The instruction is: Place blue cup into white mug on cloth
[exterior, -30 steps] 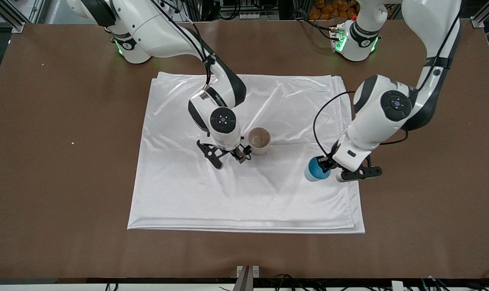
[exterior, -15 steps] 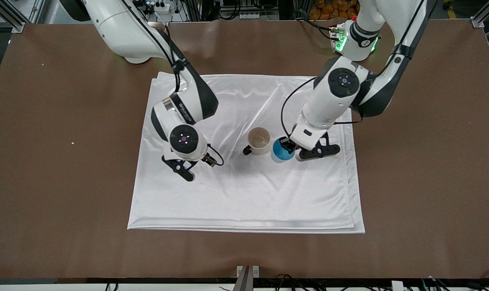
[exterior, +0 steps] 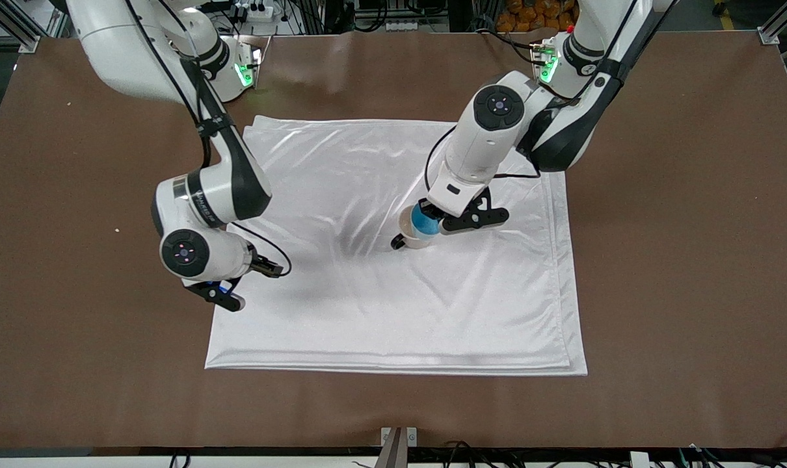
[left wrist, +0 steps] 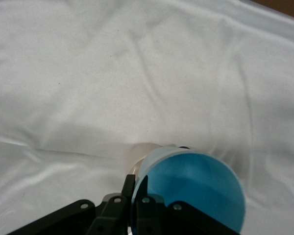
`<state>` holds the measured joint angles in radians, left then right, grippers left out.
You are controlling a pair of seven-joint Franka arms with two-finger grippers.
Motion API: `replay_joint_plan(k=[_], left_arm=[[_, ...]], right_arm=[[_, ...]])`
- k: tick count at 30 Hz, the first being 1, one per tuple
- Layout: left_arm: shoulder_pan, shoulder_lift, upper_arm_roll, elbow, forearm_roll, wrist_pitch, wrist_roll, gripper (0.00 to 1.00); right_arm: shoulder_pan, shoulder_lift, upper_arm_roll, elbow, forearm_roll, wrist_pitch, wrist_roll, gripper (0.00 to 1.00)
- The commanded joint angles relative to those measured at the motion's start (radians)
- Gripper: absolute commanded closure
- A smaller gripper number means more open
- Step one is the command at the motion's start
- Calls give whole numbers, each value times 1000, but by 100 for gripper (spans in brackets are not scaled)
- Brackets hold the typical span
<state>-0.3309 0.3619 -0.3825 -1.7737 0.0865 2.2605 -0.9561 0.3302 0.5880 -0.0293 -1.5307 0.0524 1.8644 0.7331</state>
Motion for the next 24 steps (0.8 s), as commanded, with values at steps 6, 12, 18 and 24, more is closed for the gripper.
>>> replay_joint_plan(k=[6,12,18,24], left_arm=[[-71,14,-4,-15,68,-25,-183,100],[-92,38,-3,-16,98,-25,-227,100],[-89,54,1,-24,114,-25,-228,100],[-85,69,4,-29,127,-24,-230,100]], right_arm=[[-77,-109,14,-144,-23,88,-210,0],[-103,-134,14,-198,-40,142,-277,0],[-146,-161,14,-262,-59,222,-382,0],[-201,-178,16,-286,-59,242,-501,0]])
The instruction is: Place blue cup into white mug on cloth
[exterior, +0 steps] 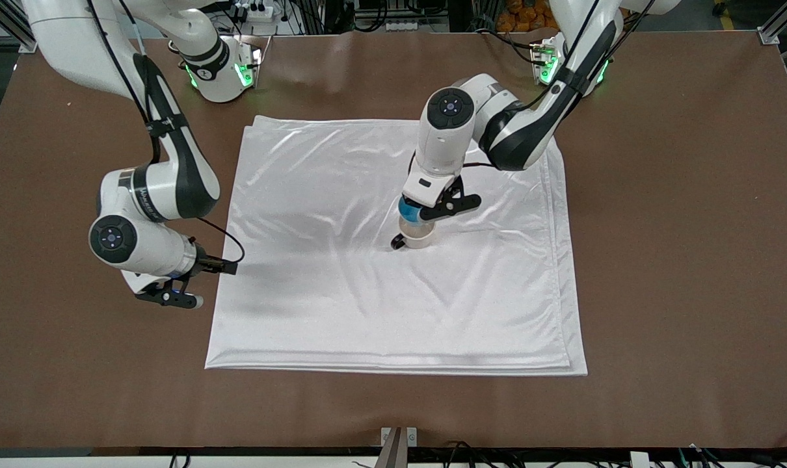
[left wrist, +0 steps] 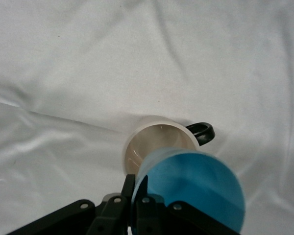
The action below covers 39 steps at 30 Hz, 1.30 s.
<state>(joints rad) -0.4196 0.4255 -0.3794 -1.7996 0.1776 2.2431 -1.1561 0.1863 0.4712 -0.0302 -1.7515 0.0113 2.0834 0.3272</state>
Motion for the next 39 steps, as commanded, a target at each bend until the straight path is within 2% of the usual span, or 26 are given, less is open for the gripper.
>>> replay_joint_plan(k=[1,10,16,25,26,27,28,29,30,39], left_arm=[[4,10,2,-1,36,-7,-30,100],[-4,28,2,0,72,-2,-57,100],[-4,59,4,9,86,9,-67,100],[-1,75,4,22,85,36,-67,100],[-1,78,4,26,85,36,-67,96],[-1,84,4,31,85,36,-68,79],[1,87,4,32,85,36,-68,58],[1,87,5,32,86,36,-68,25],[1,88,5,32,86,36,-67,0],[4,85,5,48,86,36,-67,0]], right_arm=[[-67,-69,15,-71,-17,23,-115,0],[-96,-172,13,-183,-53,47,-163,0],[-116,-233,15,-293,-63,150,-168,0],[-159,-321,15,-303,-62,47,-252,0],[-160,-331,15,-301,-62,29,-261,0],[-160,-342,15,-299,-62,8,-269,0],[-162,-353,15,-296,-62,-12,-273,0],[-168,-365,15,-295,-62,-28,-280,0],[-172,-379,15,-293,-62,-45,-286,0],[-176,-451,18,-208,-62,-239,-303,0]])
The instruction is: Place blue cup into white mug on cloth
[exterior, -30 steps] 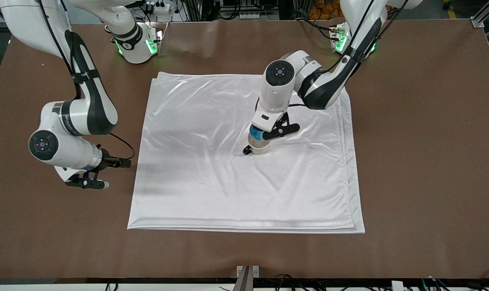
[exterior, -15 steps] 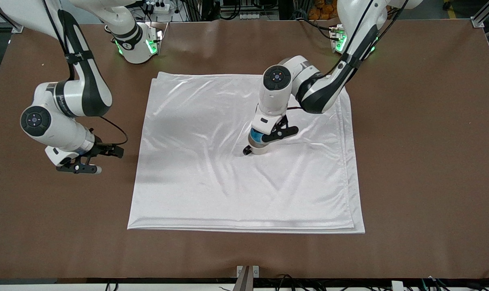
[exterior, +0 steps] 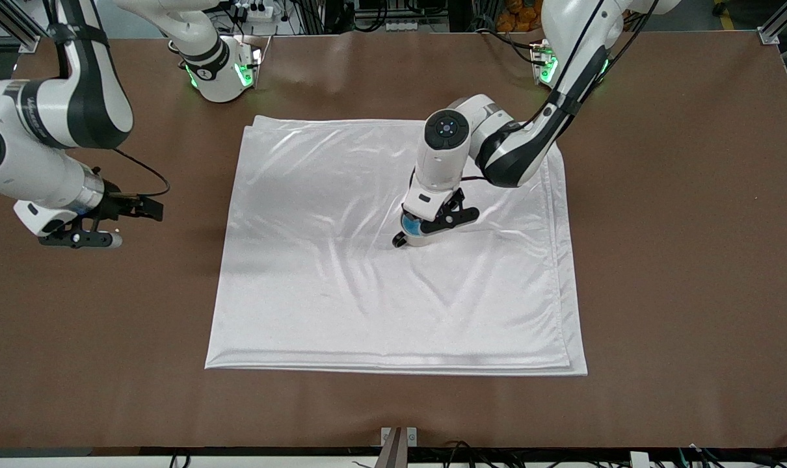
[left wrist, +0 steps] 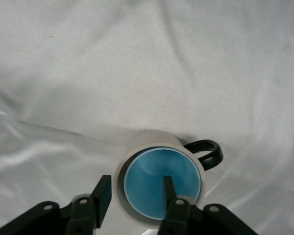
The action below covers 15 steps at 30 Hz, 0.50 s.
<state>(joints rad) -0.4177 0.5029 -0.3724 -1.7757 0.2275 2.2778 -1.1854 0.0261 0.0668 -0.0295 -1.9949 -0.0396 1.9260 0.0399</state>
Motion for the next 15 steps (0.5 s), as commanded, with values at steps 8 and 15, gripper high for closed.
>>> replay_joint_plan(k=[8,15], left_arm=[[11,-24,-2,56,38,-27,-26,0],[14,-58,0,165,50,-187,33,0]], right_arm=[[-15,-65,17,166,-8,-186,-29,0],[-34,-59,16,258,7,-232,-87,0]])
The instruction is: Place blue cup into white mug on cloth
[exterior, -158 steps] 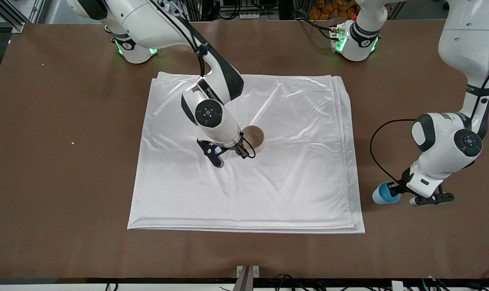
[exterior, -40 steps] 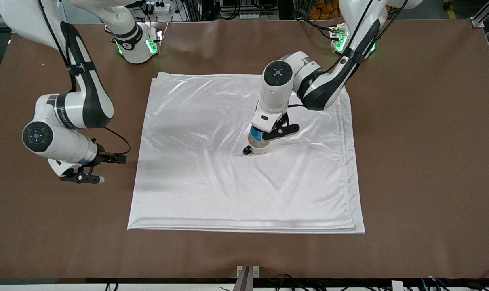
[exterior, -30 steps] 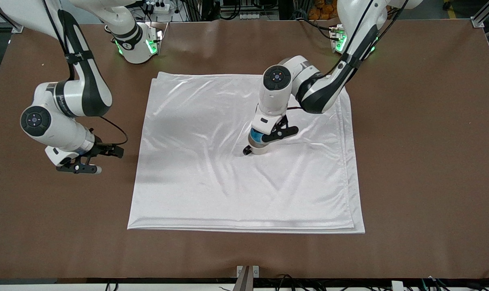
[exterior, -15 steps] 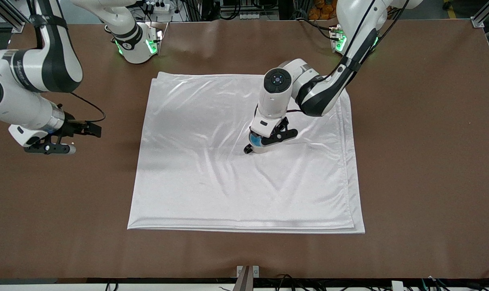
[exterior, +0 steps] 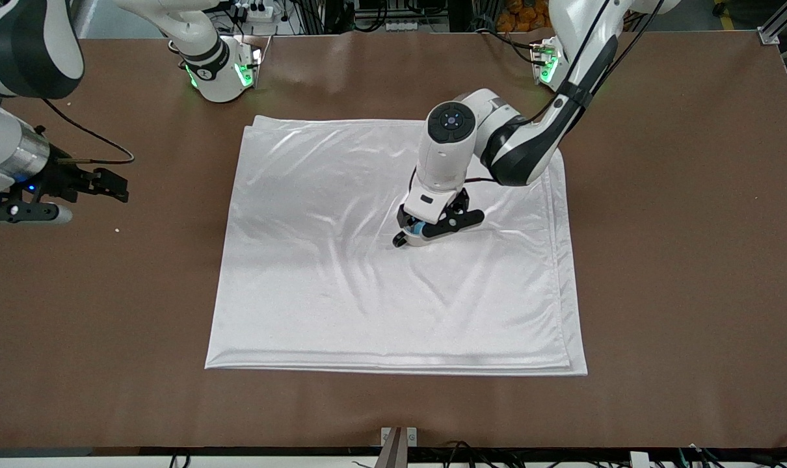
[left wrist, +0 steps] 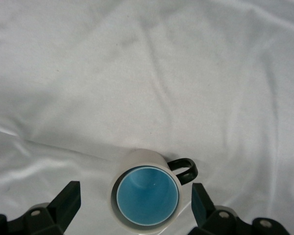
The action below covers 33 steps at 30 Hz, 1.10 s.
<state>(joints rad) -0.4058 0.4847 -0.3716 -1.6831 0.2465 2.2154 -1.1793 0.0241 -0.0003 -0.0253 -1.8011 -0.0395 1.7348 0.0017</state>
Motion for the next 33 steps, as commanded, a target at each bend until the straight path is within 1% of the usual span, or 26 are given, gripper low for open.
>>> replay_joint_plan(k=[1,4,6,9,16,23,27,33], left_arm=[[2,-47,-1,91,30,-158,46,0],[13,-69,-1,134,31,-235,130,0],[31,-86,-3,146,30,-278,179,0],[54,-119,-3,148,30,-309,240,0],[119,-192,-4,148,22,-381,377,0],[186,-253,-4,148,16,-395,391,0],[245,-278,-9,148,11,-399,397,0],[309,-296,-7,148,-24,-405,397,0]], right_arm=[[-30,9,11,74,10,-47,-49,0],[-29,8,13,89,10,-50,-49,0],[-29,8,15,106,15,-69,-51,0],[-29,11,15,144,24,-106,-49,0],[-30,11,13,206,26,-129,-51,0],[-32,11,13,227,36,-149,-51,0],[-32,11,19,227,39,-150,-51,0],[-33,6,18,232,115,-143,-43,0]])
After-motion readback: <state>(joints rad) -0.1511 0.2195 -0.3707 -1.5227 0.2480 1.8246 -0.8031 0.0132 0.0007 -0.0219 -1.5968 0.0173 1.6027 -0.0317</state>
